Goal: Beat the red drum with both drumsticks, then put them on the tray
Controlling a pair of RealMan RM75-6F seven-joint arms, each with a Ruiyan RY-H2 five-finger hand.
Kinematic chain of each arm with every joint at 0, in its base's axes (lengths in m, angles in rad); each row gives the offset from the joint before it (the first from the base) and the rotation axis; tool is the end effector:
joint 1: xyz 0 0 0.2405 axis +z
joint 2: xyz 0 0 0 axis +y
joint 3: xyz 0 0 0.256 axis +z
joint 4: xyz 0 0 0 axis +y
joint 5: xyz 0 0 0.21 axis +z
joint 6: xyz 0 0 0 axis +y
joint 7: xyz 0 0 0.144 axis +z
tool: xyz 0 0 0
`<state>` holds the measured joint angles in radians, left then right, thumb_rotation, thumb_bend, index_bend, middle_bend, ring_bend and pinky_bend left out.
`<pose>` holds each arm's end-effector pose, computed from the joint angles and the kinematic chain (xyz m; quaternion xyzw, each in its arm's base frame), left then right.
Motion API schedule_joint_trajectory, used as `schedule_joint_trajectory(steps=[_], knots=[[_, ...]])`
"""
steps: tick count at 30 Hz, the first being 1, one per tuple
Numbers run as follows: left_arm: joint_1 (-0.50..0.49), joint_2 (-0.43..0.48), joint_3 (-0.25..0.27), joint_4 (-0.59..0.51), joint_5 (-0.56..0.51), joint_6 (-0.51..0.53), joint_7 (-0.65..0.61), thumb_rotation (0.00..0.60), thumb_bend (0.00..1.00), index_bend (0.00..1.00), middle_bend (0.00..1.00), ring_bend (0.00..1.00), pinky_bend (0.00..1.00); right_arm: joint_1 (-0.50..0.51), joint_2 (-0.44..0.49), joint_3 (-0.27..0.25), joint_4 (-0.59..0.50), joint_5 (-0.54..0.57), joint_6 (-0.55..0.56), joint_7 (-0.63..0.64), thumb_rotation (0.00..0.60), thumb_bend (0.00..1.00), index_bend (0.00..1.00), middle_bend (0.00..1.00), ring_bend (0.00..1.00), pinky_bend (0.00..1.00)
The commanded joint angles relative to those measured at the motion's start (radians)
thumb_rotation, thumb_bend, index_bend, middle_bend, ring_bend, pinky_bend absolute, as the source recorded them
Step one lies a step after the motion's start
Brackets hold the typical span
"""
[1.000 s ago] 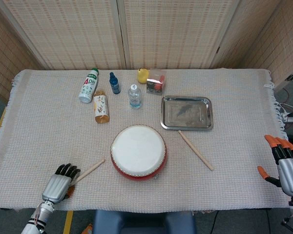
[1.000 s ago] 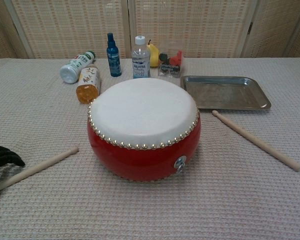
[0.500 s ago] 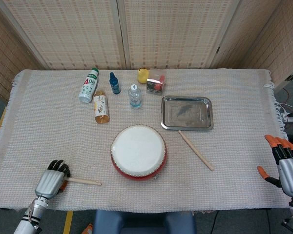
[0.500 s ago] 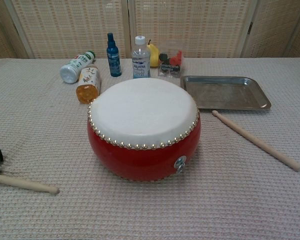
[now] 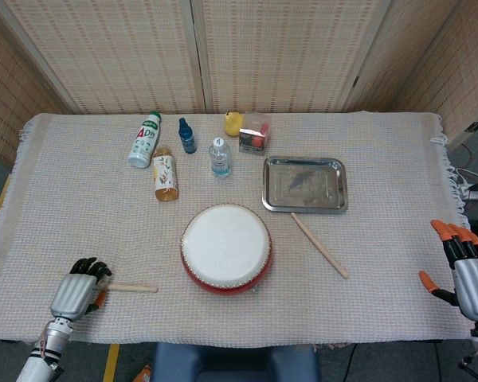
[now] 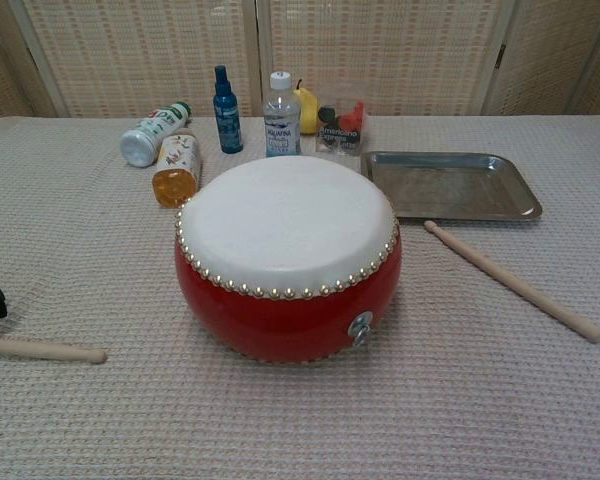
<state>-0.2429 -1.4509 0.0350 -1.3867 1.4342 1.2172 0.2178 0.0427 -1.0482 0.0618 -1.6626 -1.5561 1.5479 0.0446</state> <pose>-0.3097 0.2055 0.0242 -0.7080 -0.4012 -0.2855 0.5063 -0.3012 -0.1698 0.1834 0.5847 -0.3724 0.4175 0.5875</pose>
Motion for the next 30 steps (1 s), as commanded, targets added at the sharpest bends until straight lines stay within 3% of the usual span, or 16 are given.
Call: schedule_joint_trajectory(steps=[1,17,30], knots=[[-0.011,-0.011,0.003,-0.016,0.004,-0.018,0.012,0.6,0.42,0.34,0.21,0.1,0.13,0.0,0.001,0.0,0.001,0.0,-0.001,0.003,0.6,0.19,0.05,0.11,0.02,0.13],[-0.023,-0.057,0.004,-0.04,-0.011,-0.037,0.078,0.6,0.39,0.39,0.2,0.1,0.14,-0.009,0.004,-0.001,0.013,0.01,0.004,0.028,0.6,0.19,0.05,0.11,0.02,0.13],[-0.025,-0.094,-0.014,0.003,-0.016,-0.022,0.057,0.6,0.39,0.51,0.27,0.13,0.17,-0.009,0.006,0.001,0.017,0.016,0.001,0.037,0.6,0.19,0.05,0.11,0.02,0.13]])
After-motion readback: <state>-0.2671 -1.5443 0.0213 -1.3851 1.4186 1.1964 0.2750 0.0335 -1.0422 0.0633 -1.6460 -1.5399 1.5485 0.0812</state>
